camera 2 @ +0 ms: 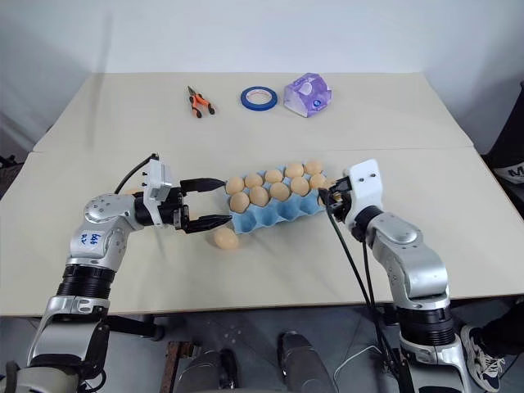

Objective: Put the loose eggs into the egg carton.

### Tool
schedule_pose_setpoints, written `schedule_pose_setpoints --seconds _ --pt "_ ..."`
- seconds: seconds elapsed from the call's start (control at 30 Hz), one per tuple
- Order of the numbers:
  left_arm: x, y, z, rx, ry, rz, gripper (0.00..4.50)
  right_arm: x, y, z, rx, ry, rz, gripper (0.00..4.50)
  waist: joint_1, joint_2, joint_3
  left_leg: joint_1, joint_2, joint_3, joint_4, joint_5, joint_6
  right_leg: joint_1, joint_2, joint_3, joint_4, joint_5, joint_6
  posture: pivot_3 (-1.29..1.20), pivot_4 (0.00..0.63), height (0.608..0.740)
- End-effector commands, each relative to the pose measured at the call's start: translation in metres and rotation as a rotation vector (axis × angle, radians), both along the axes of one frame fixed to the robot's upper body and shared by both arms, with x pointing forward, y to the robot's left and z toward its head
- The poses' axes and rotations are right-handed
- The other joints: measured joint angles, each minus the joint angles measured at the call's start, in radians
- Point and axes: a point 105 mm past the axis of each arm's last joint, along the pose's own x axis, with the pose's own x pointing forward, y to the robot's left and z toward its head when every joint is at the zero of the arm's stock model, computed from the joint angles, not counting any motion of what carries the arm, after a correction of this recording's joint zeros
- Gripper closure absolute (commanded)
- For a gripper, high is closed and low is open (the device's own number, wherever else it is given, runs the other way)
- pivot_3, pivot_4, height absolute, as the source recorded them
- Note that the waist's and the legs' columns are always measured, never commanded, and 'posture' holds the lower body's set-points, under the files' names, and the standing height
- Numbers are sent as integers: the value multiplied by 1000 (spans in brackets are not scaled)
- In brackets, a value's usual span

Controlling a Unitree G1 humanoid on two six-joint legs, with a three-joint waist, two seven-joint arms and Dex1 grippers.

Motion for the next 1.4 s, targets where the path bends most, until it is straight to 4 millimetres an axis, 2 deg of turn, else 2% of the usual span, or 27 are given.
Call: schedule_pose_setpoints --seconds 0.03,0.2,0.47,0.5,0.8,1.0,1.07,1.17,1.23,1.4 --pt "-5 6 13 -30 -52 19 0 1 13 9 -16 -43 62 2853 1 0 0 0 0 0 0 -1 0 0 0 0 0 0 0 0 150 740" --pt "-7 6 12 -35 -52 34 0 5 21 6 -21 -55 92 2853 4 0 0 0 1 0 0 -2 -2 -1 1 0 0 -2 0 0 150 740" --pt "-9 8 11 -38 -52 48 0 1 23 8 -51 -76 130 162 10 0 0 0 1 0 0 -3 -2 -1 0 -1 0 -3 0 0 150 740" --pt "-9 8 11 -38 -52 49 0 -1 23 8 -56 -77 135 11 11 0 0 0 1 0 0 -3 -2 0 0 -1 0 -3 0 0 150 740" --pt "-7 8 11 -39 -49 55 0 -15 20 13 -65 -75 209 11 15 0 0 0 1 0 -1 -4 -2 -1 0 -1 -1 -4 -1 0 150 740" --pt "-5 8 12 -46 -49 69 0 -20 3 17 -87 -77 227 11 17 0 0 0 1 0 -1 -4 -2 0 0 -1 -2 -4 -1 0 150 740" --pt "-5 9 13 -53 -50 77 0 -25 -2 24 -71 -99 245 11 18 0 0 0 1 0 -1 -4 -2 0 1 -1 -2 -4 -1 0 150 740" --pt "-5 15 15 -56 -54 105 0 -40 -9 32 -56 -131 300 11 19 0 0 0 1 0 -2 -4 -2 0 1 -1 -3 -4 -1 0 150 740" --pt "-4 23 16 -58 -54 144 0 -59 -15 42 -5 -194 384 11 19 0 0 -1 1 0 -5 -4 -2 0 1 -1 -5 -4 0 0 150 740" --pt "-5 50 17 -61 -51 262 0 -101 -37 31 -9 -154 549 11 18 0 0 0 1 -1 -7 -6 -3 1 2 -2 -7 -6 2 0 150 740"
